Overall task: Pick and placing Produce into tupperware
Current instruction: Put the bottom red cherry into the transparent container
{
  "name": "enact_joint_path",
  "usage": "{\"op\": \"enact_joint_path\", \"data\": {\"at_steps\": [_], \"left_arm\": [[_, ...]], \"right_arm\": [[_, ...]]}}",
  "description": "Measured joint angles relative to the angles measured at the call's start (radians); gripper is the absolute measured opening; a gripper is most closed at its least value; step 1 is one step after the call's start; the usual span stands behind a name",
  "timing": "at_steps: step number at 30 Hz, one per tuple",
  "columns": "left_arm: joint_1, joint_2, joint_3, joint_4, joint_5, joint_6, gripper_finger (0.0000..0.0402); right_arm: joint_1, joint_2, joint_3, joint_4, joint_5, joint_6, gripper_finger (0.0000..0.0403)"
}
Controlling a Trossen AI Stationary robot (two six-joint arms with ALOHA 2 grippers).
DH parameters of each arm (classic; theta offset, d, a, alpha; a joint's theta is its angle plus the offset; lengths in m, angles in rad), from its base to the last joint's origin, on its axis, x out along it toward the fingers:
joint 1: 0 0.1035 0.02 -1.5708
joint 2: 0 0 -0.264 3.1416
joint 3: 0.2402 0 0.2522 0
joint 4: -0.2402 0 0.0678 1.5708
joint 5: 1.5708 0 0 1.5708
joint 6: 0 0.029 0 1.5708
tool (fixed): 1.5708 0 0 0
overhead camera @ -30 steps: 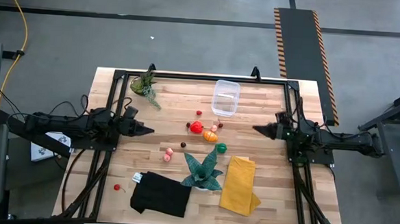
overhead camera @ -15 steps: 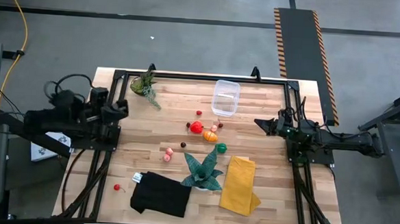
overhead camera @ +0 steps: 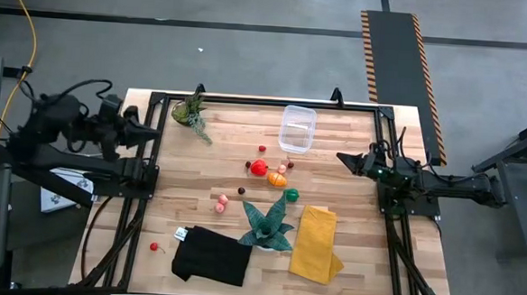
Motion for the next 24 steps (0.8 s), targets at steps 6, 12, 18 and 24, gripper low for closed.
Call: {"op": "enact_joint_path", "data": {"at_steps": [6,12,18,24], "left_arm": [[0.0,0.16,0.178,-0.284,-0.003,-0.009,0.0],[0.0,0.299,0.266,-0.381,0.019,0.011,0.0],[0.0,0.324,0.334,-0.395,0.023,-0.048,0.0],[0.0,0.292,0.358,-0.473,0.017,-0.123,0.0]], "right_arm": [[0.0,0.012,0.012,-0.001,0.0,-0.059,0.0],[0.0,0.037,0.013,-0.001,0.0,-0.055,0.0],[0.0,0.053,0.015,-0.002,0.0,-0.052,0.0],[0.0,0.053,0.015,-0.008,0.0,-0.053,0.0]]}}
